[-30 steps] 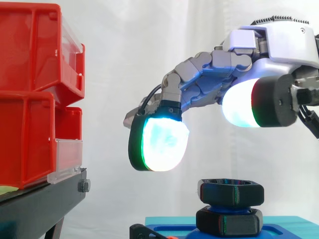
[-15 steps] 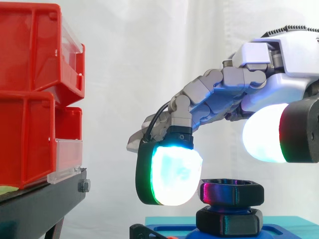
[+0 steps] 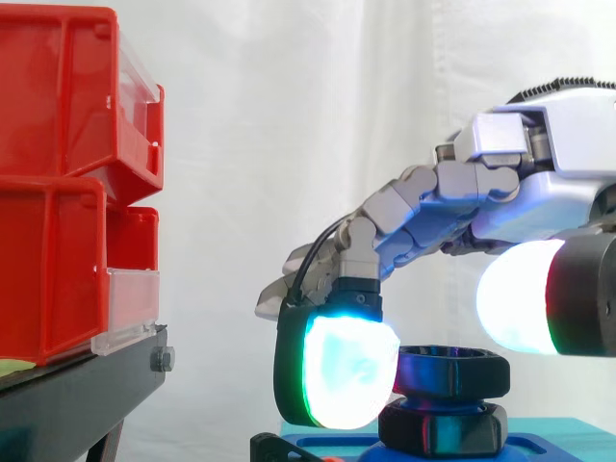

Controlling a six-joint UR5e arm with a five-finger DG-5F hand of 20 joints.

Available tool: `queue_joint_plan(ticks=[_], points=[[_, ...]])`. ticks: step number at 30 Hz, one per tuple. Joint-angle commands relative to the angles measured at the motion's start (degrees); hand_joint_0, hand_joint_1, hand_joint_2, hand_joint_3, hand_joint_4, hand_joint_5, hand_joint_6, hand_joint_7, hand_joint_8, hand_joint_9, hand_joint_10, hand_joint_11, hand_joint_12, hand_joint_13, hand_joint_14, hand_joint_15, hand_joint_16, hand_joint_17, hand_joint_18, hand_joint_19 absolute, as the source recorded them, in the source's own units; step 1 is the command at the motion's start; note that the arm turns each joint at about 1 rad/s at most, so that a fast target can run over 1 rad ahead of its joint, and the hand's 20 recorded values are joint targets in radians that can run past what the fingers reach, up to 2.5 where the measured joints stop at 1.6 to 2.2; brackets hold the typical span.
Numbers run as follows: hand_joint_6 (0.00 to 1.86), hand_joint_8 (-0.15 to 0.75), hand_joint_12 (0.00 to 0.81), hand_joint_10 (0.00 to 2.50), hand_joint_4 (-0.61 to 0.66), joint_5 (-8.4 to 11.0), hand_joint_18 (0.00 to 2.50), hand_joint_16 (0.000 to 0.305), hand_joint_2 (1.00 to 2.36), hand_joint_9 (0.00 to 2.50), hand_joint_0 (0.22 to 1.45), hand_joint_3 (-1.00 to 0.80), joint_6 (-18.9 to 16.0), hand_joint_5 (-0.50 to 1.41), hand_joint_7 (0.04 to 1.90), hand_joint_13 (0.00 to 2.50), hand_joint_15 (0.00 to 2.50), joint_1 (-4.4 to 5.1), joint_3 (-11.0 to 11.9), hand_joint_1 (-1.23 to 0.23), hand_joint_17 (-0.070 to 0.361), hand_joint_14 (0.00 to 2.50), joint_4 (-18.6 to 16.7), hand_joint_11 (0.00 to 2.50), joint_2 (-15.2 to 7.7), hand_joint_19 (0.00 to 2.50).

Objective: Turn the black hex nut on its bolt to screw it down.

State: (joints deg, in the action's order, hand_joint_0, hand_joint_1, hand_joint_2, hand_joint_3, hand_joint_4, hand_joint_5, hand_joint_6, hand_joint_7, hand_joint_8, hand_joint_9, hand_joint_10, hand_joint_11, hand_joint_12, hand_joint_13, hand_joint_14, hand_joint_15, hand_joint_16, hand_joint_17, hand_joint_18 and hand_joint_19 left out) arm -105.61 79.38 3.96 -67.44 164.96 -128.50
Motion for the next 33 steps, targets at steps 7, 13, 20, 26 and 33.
queue_joint_plan(ticks=[7,13,20,26,33], points=[[0.7,0.255,0.162,0.01,0.24,-1.27,0.09,0.018,1.0,0.49,0.52,-0.5,0.1,-0.21,0.72,0.34,0.0,-0.98,-0.2,-0.42,0.04,0.0,-0.6,0.31,0.0,0.09],[0.7,0.256,0.162,0.01,0.24,-1.18,0.09,0.018,1.0,0.49,0.52,-0.5,0.1,-0.21,0.72,0.34,0.0,-1.06,-0.2,-0.42,0.04,0.0,-0.6,0.31,0.0,0.09],[0.71,0.256,0.163,0.01,0.24,-1.27,0.1,0.018,1.0,0.49,0.52,-0.5,0.1,-0.21,0.71,0.34,0.0,-1.59,-0.2,-0.42,0.04,0.0,-0.5,0.31,0.0,0.09],[0.72,0.257,0.163,0.01,0.25,-2.94,0.1,0.018,1.0,0.49,0.52,-0.5,0.1,-0.21,0.7,0.34,0.0,-2.56,-0.2,-0.42,0.039,0.0,-0.6,0.31,0.0,0.09],[0.72,0.257,0.163,0.01,0.25,-4.43,0.1,0.018,1.0,0.49,0.52,-0.5,0.2,-0.21,0.7,0.35,0.0,-3.61,-0.2,-0.42,0.04,0.0,-0.6,0.31,0.0,0.09]])
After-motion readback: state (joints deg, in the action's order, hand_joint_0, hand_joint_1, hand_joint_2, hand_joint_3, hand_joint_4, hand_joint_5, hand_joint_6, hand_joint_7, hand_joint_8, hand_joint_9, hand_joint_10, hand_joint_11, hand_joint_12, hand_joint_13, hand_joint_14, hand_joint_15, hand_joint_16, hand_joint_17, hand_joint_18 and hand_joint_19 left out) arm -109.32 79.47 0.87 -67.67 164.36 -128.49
